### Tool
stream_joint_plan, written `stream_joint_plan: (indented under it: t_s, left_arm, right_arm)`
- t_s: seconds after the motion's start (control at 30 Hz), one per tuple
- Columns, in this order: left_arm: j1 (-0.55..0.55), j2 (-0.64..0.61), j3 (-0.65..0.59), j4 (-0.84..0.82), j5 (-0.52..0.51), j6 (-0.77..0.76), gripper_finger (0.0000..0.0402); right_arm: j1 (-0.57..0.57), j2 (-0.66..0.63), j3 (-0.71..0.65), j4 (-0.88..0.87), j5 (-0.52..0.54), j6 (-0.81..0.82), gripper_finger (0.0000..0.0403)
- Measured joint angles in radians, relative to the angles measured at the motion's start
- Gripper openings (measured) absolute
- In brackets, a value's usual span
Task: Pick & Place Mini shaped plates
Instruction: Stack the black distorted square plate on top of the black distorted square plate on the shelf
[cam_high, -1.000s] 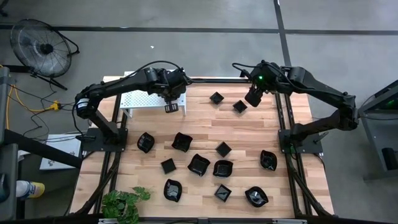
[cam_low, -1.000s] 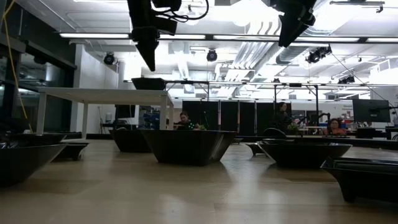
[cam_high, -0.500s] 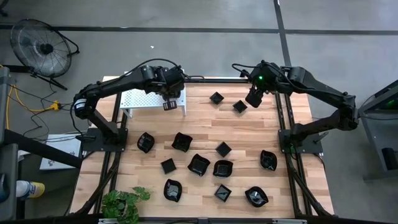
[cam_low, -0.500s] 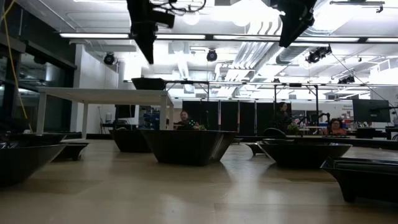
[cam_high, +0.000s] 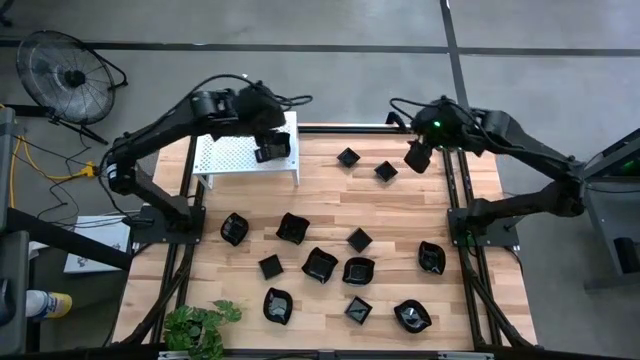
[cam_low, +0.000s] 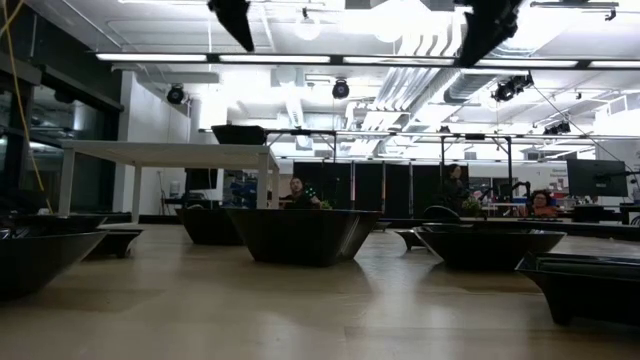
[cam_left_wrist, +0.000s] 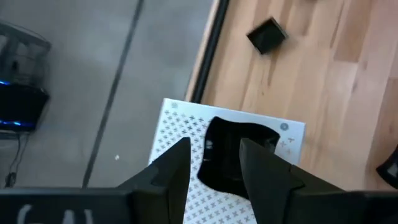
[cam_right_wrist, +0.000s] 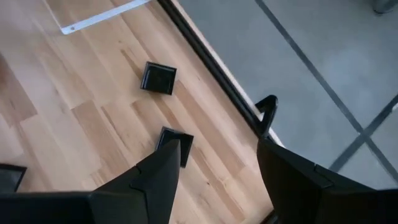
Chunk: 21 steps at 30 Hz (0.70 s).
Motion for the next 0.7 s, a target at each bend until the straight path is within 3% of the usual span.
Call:
stream_joint_plan:
  t_s: [0.3,0.5,0.7]
  left_arm:
    - [-0.065,-0.125,-0.001,0.085,0.021,0.001,0.0131]
    - [-0.141,-0.132,-0.024,0.110,0.018,-0.004,0.0130]
    - [-0.249,-0.196,-0.213,0.204,-0.007,-0.096,0.0130]
  right_arm:
    - [-0.019,-0.277,-0.326,0.228,-0.118,0.078,0.0209]
    - [-0.019,-0.353,-0.376,0.262,-0.129,0.106,0.0209]
    - [-0.019,-0.376,-0.374,0.258,-0.163,0.127,0.0209]
